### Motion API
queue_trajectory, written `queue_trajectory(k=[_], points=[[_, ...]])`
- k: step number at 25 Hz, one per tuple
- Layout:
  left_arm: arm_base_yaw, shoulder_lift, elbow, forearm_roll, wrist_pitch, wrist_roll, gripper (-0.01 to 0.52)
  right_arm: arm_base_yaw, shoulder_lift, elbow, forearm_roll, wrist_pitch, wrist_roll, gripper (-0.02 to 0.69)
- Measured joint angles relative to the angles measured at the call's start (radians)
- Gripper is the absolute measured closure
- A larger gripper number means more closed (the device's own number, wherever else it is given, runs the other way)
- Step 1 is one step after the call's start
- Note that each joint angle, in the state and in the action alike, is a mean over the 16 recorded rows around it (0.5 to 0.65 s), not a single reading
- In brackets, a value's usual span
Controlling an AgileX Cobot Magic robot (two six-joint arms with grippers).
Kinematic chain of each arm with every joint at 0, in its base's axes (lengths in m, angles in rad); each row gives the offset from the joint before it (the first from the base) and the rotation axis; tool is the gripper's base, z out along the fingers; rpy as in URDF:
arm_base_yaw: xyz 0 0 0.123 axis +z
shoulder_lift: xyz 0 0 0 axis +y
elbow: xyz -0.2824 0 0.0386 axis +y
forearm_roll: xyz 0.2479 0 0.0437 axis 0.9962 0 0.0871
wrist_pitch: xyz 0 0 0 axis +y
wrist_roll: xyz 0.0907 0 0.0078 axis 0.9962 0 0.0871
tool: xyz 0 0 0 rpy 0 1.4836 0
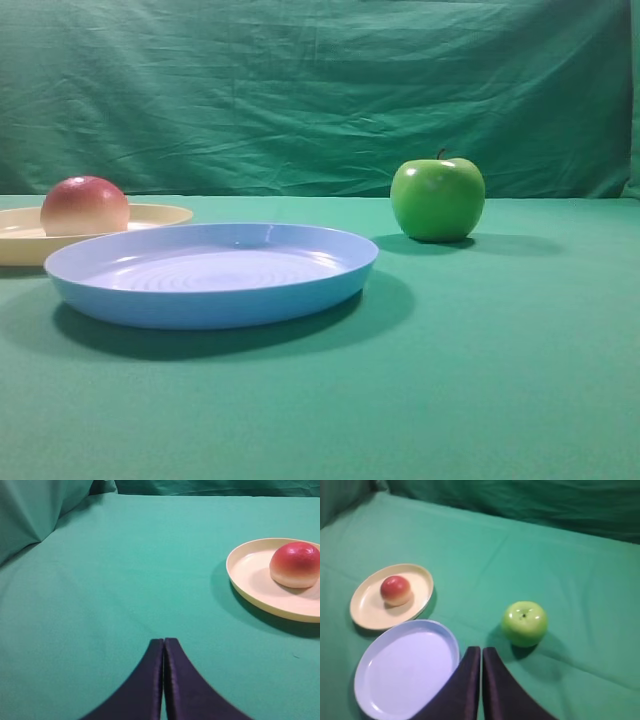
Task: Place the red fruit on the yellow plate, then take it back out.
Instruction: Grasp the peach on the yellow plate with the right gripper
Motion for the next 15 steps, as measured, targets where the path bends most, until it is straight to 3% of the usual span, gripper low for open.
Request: queue_trajectory(k=[15], points=[[0.000,0.000,0.000,0.000,0.000,0.000,0.514,-0.277,-0.599,0.530,-0.025,-0.269,0.002,0.665]])
